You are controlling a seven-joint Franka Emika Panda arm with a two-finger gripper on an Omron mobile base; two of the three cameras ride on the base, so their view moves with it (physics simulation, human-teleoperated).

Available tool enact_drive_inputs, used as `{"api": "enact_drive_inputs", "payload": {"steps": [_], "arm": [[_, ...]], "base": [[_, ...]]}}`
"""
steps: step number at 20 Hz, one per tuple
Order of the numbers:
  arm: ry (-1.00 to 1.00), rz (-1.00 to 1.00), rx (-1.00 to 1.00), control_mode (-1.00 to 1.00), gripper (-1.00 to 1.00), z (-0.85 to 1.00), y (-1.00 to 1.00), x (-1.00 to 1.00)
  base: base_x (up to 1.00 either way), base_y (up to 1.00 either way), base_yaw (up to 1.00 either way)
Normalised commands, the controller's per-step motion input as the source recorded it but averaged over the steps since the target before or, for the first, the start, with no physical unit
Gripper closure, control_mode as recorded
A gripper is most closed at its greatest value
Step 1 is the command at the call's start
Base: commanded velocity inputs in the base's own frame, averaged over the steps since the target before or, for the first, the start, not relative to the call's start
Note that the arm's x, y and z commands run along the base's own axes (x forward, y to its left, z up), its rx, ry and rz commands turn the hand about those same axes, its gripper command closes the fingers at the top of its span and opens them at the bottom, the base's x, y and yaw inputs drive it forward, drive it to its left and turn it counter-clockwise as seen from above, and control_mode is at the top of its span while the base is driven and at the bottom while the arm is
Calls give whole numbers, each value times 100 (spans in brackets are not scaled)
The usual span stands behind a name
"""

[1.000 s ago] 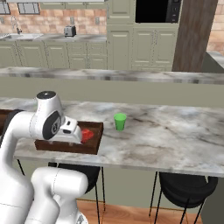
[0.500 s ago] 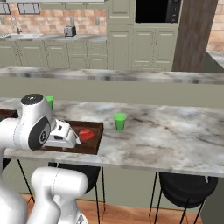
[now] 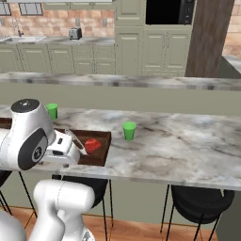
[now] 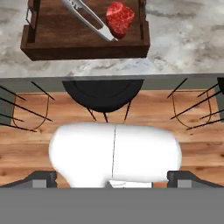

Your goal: Gather the tomato and lemon from the fridge and place them on a tray on the dining counter. Then gather the steaks from the fridge and place them on the other tray.

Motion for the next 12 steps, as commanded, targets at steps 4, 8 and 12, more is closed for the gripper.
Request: {"api": "enact_drive_inputs", "payload": {"steps": [4,8,12], "arm": [[-12,0,0,-100,-100,0,0,-71],[-5,0,0,-100,-100,0,16,-28],[0,0,0,-100,-100,0,27,-1]], "base": [[0,0,0],[0,0,0],[0,0,0]]}}
